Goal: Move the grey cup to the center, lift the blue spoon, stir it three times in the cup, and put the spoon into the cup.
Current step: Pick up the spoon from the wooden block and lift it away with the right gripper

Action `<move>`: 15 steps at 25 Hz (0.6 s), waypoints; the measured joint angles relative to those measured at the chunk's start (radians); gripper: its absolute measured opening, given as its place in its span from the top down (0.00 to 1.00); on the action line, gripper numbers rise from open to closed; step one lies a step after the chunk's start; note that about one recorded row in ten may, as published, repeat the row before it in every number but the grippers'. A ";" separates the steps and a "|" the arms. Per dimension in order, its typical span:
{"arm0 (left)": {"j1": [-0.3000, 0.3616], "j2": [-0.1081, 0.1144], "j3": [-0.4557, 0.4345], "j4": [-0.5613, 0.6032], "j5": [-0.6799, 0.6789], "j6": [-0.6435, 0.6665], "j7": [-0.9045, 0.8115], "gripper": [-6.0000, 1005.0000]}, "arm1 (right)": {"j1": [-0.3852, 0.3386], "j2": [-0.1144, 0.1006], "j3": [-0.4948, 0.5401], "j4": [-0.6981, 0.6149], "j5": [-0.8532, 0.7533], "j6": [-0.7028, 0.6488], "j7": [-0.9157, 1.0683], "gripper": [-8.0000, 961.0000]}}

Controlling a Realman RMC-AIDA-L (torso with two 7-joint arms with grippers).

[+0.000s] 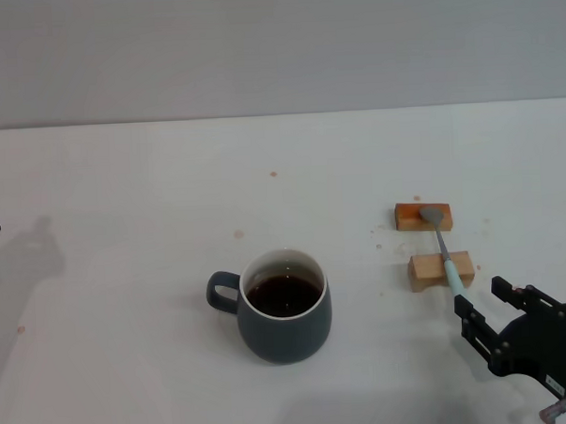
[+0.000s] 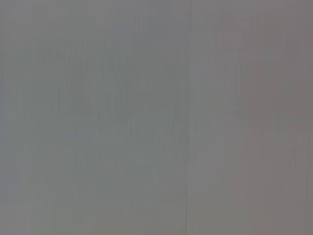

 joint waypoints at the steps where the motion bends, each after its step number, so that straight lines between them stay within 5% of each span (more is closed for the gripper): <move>1: 0.001 0.000 0.000 -0.002 0.000 0.000 0.000 1.00 | 0.000 0.000 0.000 0.000 0.000 0.000 0.000 0.47; 15: 0.013 0.006 0.002 -0.018 0.001 -0.003 0.000 1.00 | 0.024 0.000 -0.002 -0.025 0.002 -0.007 0.003 0.47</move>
